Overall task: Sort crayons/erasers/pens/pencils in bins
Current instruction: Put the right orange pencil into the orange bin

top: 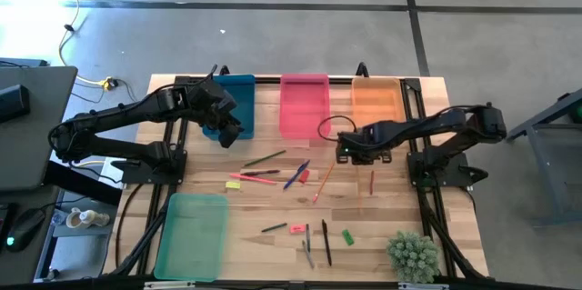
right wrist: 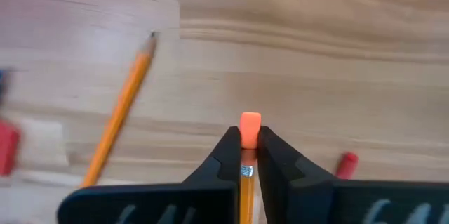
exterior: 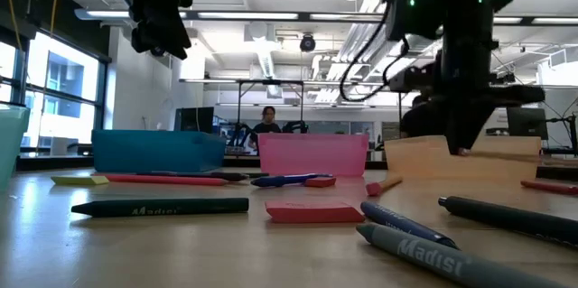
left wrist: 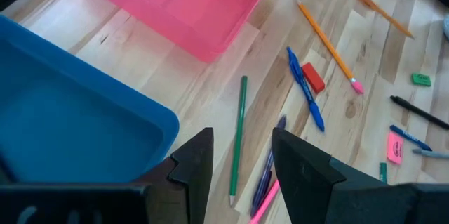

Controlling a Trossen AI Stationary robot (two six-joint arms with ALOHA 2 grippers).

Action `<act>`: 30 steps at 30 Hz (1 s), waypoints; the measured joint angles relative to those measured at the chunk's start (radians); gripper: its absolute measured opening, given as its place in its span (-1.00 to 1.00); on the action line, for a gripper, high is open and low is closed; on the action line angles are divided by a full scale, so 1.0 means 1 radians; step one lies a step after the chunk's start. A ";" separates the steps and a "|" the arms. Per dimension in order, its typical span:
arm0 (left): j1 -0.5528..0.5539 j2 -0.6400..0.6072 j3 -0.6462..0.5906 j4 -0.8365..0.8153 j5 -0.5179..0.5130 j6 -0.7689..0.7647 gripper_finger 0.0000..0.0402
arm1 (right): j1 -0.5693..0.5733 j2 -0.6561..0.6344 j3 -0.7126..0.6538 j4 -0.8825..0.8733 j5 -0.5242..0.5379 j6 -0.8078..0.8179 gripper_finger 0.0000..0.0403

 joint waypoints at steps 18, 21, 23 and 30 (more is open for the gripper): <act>0.000 0.000 0.000 0.002 0.000 -0.027 -0.32 | -0.151 -0.166 0.292 -0.124 0.433 -0.477 -0.98; 0.000 0.000 0.000 0.002 -0.001 -0.053 -0.32 | -0.220 -0.204 0.297 -0.105 0.457 -0.600 -0.98; 0.000 0.000 0.000 0.002 -0.009 -0.078 -0.32 | -0.270 -0.223 0.297 -0.083 0.457 -0.686 -0.99; 0.001 0.000 0.000 0.002 -0.077 -0.193 -0.25 | -0.447 -0.269 0.297 0.077 0.395 -1.008 -0.99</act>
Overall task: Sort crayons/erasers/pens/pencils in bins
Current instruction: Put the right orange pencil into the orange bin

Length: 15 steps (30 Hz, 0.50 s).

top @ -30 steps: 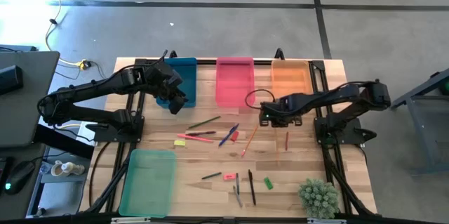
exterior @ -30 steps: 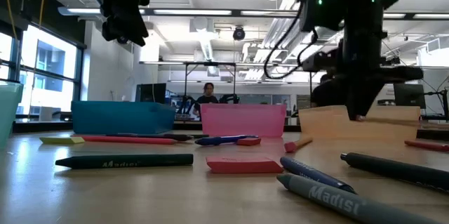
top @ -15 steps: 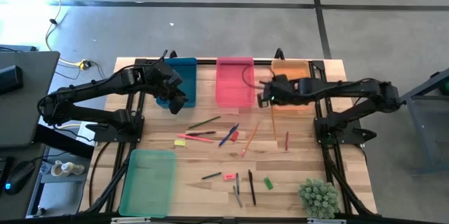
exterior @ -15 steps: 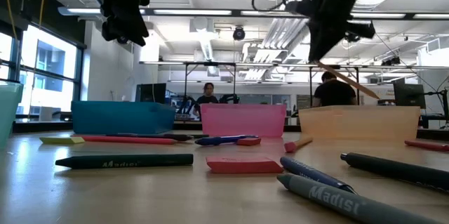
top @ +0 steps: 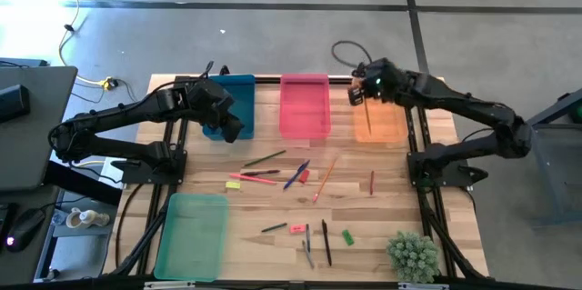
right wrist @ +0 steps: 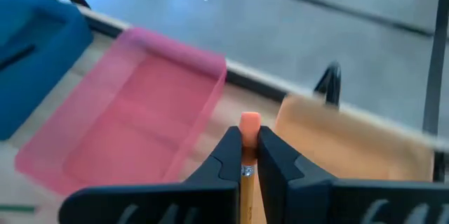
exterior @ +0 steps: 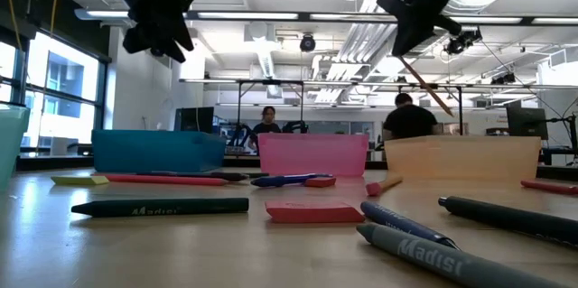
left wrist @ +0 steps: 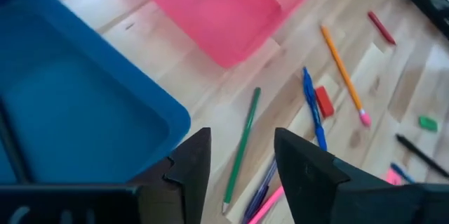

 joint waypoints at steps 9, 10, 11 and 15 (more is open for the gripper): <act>0.000 0.000 0.000 0.000 -0.042 -0.093 -0.10 | -0.211 0.060 0.000 0.027 -0.104 -0.278 -0.99; 0.000 0.000 0.000 0.000 -0.043 -0.089 -0.10 | -0.229 0.075 0.000 0.024 -0.117 -0.293 -0.99; 0.000 0.000 0.000 0.000 -0.044 -0.089 -0.10 | -0.246 0.092 0.000 0.023 -0.135 -0.313 -0.99; 0.000 0.000 0.000 0.000 -0.044 -0.088 -0.11 | -0.302 0.164 0.000 0.022 -0.204 -0.355 -0.99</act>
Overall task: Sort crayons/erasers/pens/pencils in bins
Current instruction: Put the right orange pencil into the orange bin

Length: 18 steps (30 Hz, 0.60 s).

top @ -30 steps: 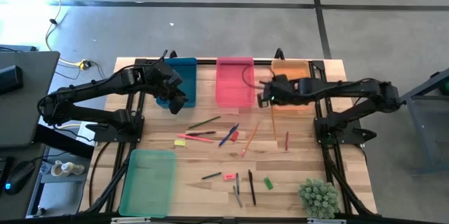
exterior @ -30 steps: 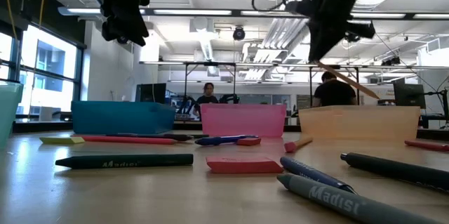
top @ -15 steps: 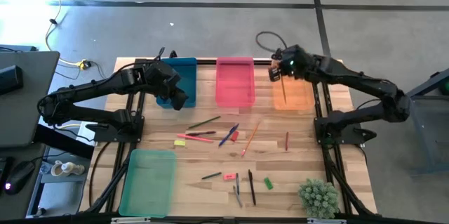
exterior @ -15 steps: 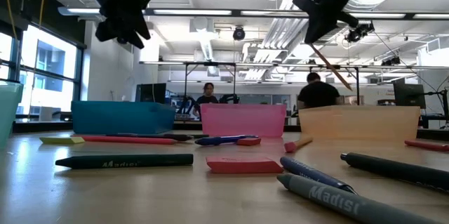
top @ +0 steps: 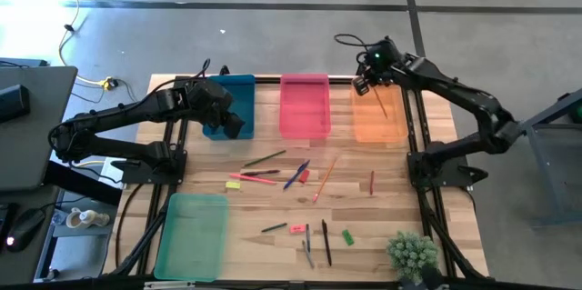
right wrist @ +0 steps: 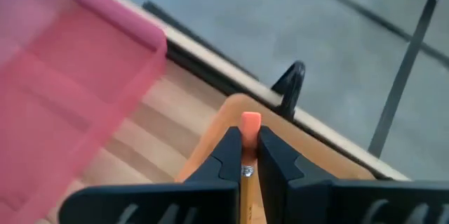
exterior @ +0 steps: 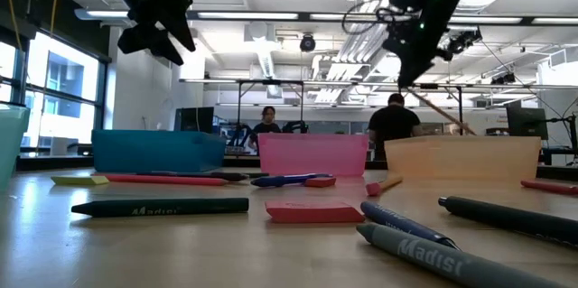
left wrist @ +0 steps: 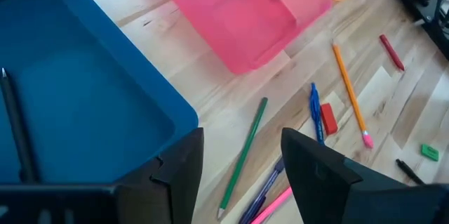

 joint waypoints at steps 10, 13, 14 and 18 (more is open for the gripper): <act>-0.032 0.000 0.000 0.000 -0.001 -0.023 -0.10 | -0.078 0.175 -0.001 -0.067 -0.113 0.038 -0.99; -0.047 0.000 0.000 0.000 -0.001 -0.027 -0.10 | -0.091 0.222 -0.001 -0.066 -0.120 0.035 -0.99; -0.051 0.000 0.000 0.000 -0.001 -0.028 -0.10 | -0.095 0.235 -0.001 -0.065 -0.123 0.028 -0.99; -0.071 0.000 0.000 0.000 -0.001 -0.034 -0.10 | -0.099 0.284 -0.001 -0.055 -0.126 0.004 -0.99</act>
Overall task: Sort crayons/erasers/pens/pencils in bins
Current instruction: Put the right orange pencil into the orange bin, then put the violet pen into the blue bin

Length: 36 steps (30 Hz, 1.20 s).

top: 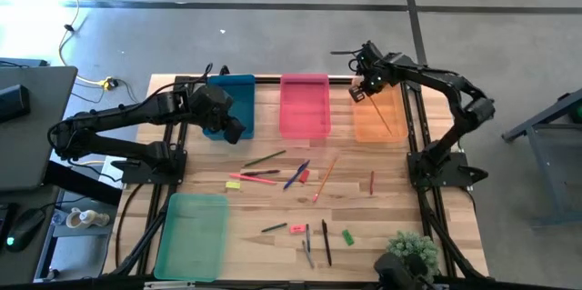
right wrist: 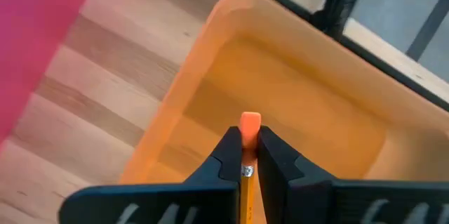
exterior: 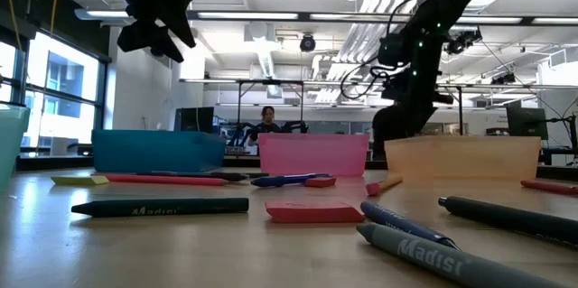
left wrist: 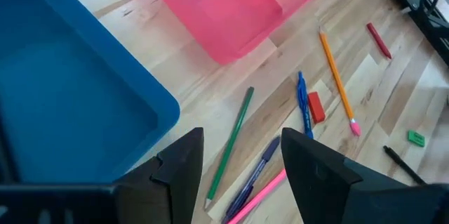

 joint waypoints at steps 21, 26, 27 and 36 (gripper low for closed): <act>-0.221 0.058 0.001 0.000 -0.004 0.103 -0.10 | -0.002 0.009 0.000 -0.074 0.021 0.049 -0.41; -0.253 0.058 0.001 0.000 -0.004 0.170 -0.10 | 0.017 -0.094 0.000 -0.132 0.015 0.118 -0.40; -0.258 0.058 0.001 0.000 -0.006 0.184 -0.10 | 0.026 -0.121 0.000 -0.138 0.009 0.129 -0.40; -0.270 0.058 0.001 -0.001 -0.013 0.328 -0.10 | 0.172 -0.314 0.000 -0.143 -0.069 0.316 -0.40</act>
